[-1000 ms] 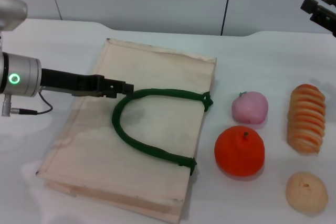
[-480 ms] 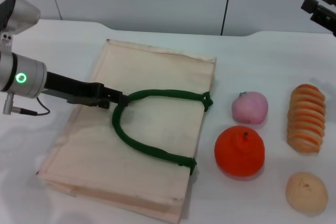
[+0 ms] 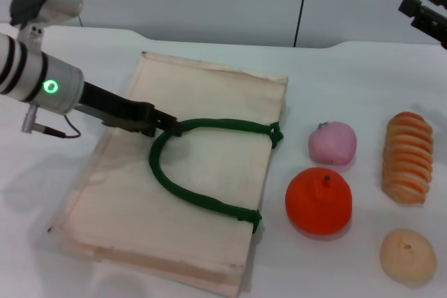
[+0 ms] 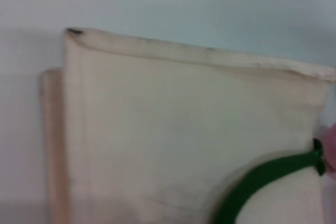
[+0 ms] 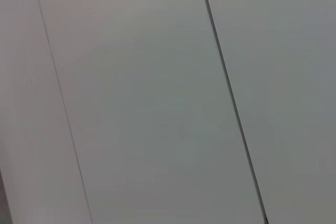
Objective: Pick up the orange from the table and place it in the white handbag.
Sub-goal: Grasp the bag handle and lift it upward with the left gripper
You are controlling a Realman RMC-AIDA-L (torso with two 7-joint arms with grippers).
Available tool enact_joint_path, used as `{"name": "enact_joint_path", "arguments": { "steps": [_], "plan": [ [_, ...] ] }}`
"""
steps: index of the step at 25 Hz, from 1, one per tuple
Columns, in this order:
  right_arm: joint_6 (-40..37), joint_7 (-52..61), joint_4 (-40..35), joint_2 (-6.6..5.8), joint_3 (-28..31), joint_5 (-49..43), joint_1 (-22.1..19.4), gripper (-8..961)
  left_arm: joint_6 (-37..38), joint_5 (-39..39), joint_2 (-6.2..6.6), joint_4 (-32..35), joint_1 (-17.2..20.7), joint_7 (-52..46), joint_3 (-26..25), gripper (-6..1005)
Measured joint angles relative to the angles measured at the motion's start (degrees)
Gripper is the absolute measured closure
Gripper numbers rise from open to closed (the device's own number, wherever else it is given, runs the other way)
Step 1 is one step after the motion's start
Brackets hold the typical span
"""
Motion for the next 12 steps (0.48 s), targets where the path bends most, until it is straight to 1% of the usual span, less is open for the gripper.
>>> {"name": "enact_joint_path", "arguments": {
  "steps": [6, 12],
  "plan": [
    [0.1, 0.0, -0.1, 0.03, 0.0, 0.2, 0.0, 153, -0.9, 2.8, 0.22, 3.3, -0.6, -1.1, 0.0, 287],
    [0.1, 0.0, -0.1, 0.02, 0.0, 0.2, 0.0, 153, -5.0, 7.9, -0.34, 4.6, -1.8, -4.5, 0.0, 287]
  ]
}}
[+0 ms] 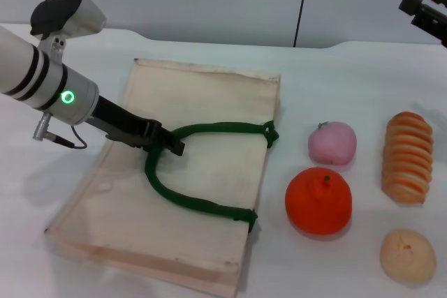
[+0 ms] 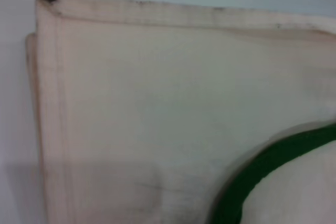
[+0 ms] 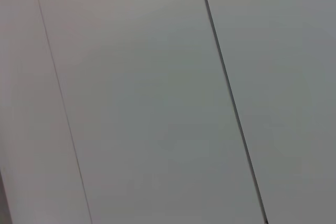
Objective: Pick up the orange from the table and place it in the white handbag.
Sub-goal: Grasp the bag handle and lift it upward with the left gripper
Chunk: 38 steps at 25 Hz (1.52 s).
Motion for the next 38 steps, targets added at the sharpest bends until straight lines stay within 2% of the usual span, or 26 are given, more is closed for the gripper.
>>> {"name": "enact_joint_path", "arguments": {
  "steps": [13, 30, 38],
  "plan": [
    [0.1, 0.0, -0.2, 0.25, 0.0, 0.0, 0.1, 153, -0.8, 1.5, 0.43, 0.1, -0.8, -2.9, 0.0, 314],
    [0.1, 0.4, -2.3, 1.06, 0.0, 0.0, -0.3, 153, -2.4, 7.9, 0.46, 0.8, -2.8, -7.7, 0.0, 664],
    [0.2, 0.4, -2.3, 1.14, 0.0, 0.0, -0.4, 154, -3.7, 8.5, 0.30, 0.8, -3.0, -8.9, 0.0, 694]
  ]
}}
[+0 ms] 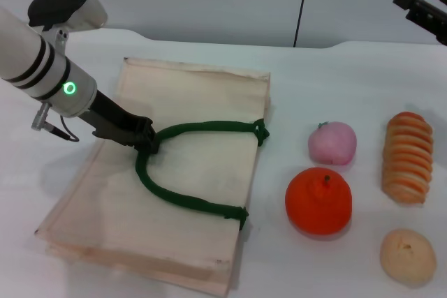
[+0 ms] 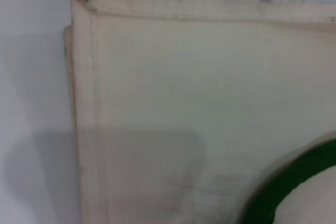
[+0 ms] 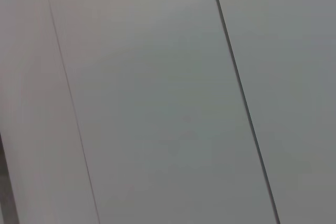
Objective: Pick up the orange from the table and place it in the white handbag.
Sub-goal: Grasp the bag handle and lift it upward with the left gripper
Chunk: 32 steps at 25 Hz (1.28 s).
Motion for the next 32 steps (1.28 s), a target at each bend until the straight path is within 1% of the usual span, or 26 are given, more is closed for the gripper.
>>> {"name": "enact_joint_path", "arguments": {
  "steps": [5, 13, 16, 19, 23, 28, 32],
  "plan": [
    [0.5, 0.0, 0.0, 0.00, 0.0, 0.0, 0.0, 154, -0.1, 0.1, 0.00, 0.0, 0.0, -0.1, 0.0, 804],
    [0.5, -0.1, 0.0, 0.00, 0.4, 0.1, -0.9, 154, -0.2, -2.1, 0.29, -0.7, 0.2, 0.6, -0.1, 857],
    [0.5, -0.1, 0.0, -0.03, 0.8, -0.1, -1.1, 154, -0.1, -3.7, 0.49, -0.9, 0.5, 1.7, -0.1, 877],
    [0.6, -0.1, 0.0, -0.13, 0.8, -0.1, -1.2, 154, 0.6, -7.1, 0.57, -1.9, 1.1, 3.4, -0.1, 877],
    [0.6, -0.1, 0.0, -0.19, 0.8, -0.1, -1.3, 154, 3.7, -12.0, 0.61, -4.6, 1.7, 6.4, -0.1, 878],
    [0.6, -0.2, 0.0, -0.18, 0.9, -0.2, -1.3, 154, 9.9, -18.1, 0.56, -9.0, 2.3, 10.2, 0.0, 878],
    [0.6, -0.2, 0.0, -0.22, 0.9, -0.2, -1.3, 154, 13.5, -20.8, 0.63, -10.7, 2.4, 11.8, 0.0, 877]
  ]
}}
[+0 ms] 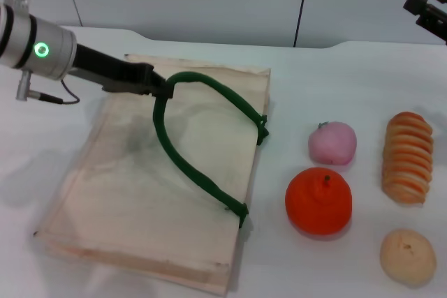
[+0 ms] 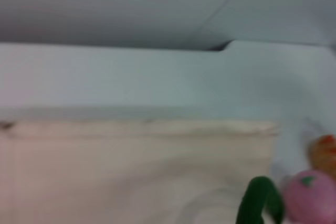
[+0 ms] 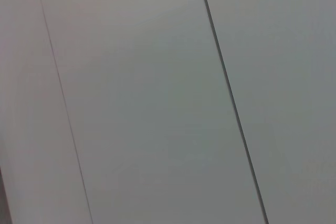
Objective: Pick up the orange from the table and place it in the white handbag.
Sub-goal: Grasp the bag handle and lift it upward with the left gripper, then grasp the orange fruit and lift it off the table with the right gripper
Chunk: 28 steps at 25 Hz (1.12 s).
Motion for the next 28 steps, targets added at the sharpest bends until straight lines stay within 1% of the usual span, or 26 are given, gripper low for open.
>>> {"name": "enact_joint_path", "arguments": {
  "steps": [1, 2, 7, 10, 14, 23, 25, 28],
  "plan": [
    [0.0, 0.0, 0.0, 0.00, 0.0, 0.0, 0.0, 154, 0.0, 0.0, 0.00, 0.0, 0.0, 0.0, 0.0, 877],
    [0.0, 0.0, 0.0, -0.01, 0.0, 0.0, 0.0, 154, 4.2, -3.5, 0.08, -2.4, -0.2, 1.5, 0.0, 877],
    [1.5, 0.2, 0.0, -0.17, 0.2, -2.4, 0.3, 153, 10.3, -8.2, 0.08, -6.8, -0.3, 2.9, 0.0, 877],
    [3.9, 0.4, 0.0, -0.74, 0.5, -3.1, 0.4, 153, 14.9, -11.6, 0.08, -10.4, -0.2, 3.8, 0.0, 877],
    [6.6, 2.0, -0.7, -1.61, 0.5, -4.8, 0.2, 153, 19.3, -14.6, 0.07, -13.3, 0.2, 4.4, 0.0, 877],
    [11.9, 9.0, -8.2, -2.08, 1.0, -15.6, -0.1, 153, 27.6, -20.0, 0.17, -18.9, 0.7, 4.8, 0.0, 876],
    [13.7, 10.6, -10.3, -2.11, 2.2, -18.6, -0.2, 154, 29.0, -21.1, 0.18, -20.3, 0.8, 4.7, 0.0, 876],
    [16.9, 12.8, -13.2, -1.83, 4.5, -23.4, -0.2, 154, 30.3, -22.4, 0.20, -21.8, 1.1, 4.5, 0.0, 876]
  ]
}}
